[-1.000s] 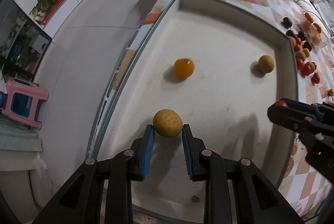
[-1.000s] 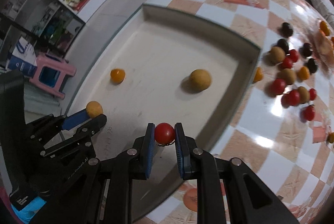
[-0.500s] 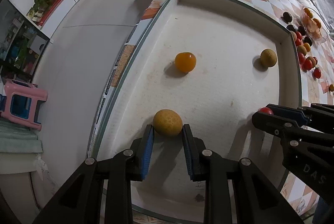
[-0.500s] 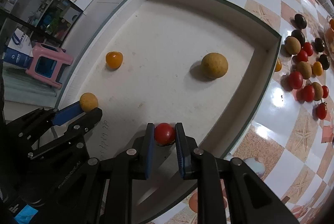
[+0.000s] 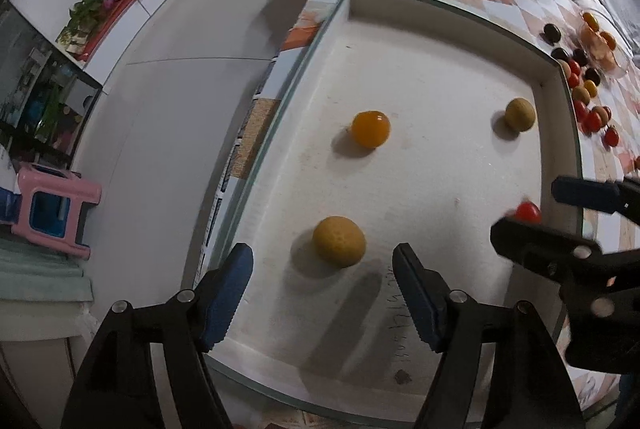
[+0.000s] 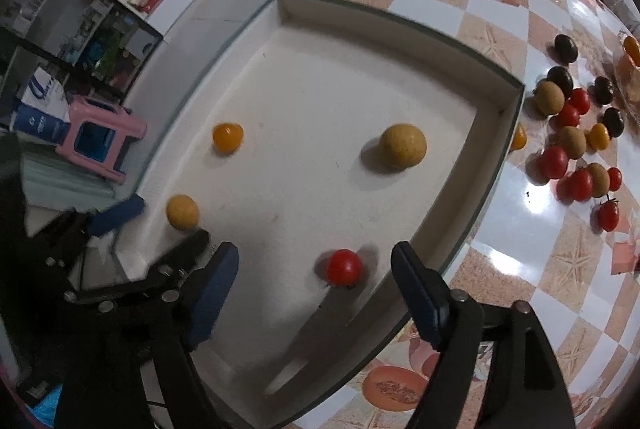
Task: Organize fruits
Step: 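Carry both fruits over the white tray and open both tools to release them, then return to the table, grasp a red tomato with the left tool while the right grasps a yellow tomato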
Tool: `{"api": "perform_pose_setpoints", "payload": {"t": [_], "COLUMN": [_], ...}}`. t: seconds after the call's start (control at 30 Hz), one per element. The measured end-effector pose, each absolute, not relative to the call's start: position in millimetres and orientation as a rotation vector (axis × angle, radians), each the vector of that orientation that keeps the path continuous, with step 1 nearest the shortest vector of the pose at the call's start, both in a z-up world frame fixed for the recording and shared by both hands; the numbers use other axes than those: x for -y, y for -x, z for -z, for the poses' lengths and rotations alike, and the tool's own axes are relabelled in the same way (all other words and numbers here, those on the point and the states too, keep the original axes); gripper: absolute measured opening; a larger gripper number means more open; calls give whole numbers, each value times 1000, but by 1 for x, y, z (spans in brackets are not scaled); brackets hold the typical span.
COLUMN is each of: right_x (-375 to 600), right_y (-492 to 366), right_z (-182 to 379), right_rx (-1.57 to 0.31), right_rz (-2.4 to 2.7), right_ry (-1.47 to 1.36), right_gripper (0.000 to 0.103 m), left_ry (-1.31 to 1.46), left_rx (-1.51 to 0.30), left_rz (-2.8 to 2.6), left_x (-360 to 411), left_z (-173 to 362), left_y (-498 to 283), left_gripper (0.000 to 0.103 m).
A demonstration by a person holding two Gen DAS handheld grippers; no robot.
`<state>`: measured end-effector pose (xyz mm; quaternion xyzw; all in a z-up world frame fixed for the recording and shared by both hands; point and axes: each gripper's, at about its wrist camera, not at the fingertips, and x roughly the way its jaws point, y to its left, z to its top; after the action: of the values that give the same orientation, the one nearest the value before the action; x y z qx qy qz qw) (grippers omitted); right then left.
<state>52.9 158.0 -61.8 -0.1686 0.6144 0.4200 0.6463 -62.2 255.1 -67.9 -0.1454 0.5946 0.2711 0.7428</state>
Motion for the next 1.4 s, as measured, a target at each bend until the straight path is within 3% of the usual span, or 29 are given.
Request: {"api": "perform_pose_setpoints", "payload": {"t": [0.2,0.83,1.4], "right_x": [-141,36,99], "right_y": [-66,-151,-199], "right_z": [34,49,67], "right_rx": [-1330,-1406,-1380], "right_rz": [-918,-486,-413], "right_ry": [327,130,126], "right_gripper": [100,101,101], "left_ry": [320,218,234], "left_rx": [-1305,-1258,-1296], "left_rz": [-562,-276,-224], "left_x": [-240,-130,-68], "left_z": [57,18,48], "left_y": [52,-42,-124], "left_gripper": [73,73,73]}}
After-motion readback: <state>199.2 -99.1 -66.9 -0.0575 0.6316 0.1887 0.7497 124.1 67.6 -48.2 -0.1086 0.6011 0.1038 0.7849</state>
